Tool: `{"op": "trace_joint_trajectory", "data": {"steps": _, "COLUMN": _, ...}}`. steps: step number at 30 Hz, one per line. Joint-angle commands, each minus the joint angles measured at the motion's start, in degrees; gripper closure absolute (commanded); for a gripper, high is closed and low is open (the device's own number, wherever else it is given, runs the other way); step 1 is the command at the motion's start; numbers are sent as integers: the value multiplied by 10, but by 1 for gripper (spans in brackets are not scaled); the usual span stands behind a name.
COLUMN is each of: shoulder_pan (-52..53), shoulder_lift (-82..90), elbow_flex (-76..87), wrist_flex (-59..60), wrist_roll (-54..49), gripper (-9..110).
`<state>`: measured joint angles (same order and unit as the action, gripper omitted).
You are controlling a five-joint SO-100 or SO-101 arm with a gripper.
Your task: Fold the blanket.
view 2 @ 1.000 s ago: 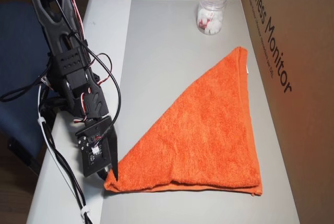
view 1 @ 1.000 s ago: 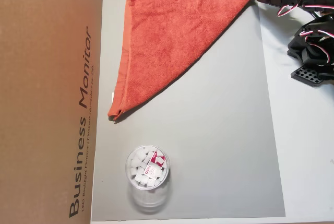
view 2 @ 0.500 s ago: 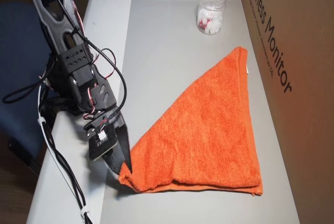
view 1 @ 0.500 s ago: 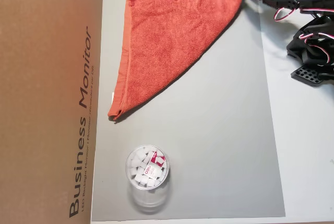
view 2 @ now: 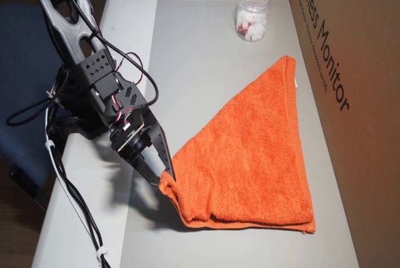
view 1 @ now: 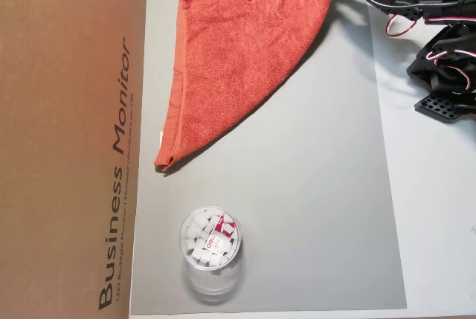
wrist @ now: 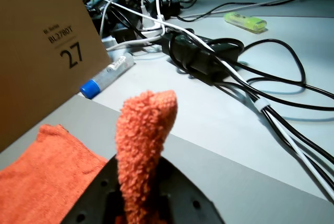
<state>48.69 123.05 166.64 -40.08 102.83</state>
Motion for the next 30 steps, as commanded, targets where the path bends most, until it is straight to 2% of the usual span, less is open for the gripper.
{"op": "trace_joint_trajectory", "data": {"steps": 1, "shoulder_pan": -22, "shoulder_lift": 16, "elbow_flex": -19, "wrist_flex": -57, "wrist_roll": 14, "gripper": 101}}
{"op": "trace_joint_trajectory", "data": {"steps": 9, "shoulder_pan": -69, "shoulder_lift": 16, "elbow_flex": -30, "wrist_flex": -134, "wrist_roll": 31, "gripper": 101}}
{"op": "trace_joint_trajectory", "data": {"steps": 30, "shoulder_pan": -197, "shoulder_lift": 7, "elbow_flex": -187, "wrist_flex": -123, "wrist_roll": 21, "gripper": 101}}
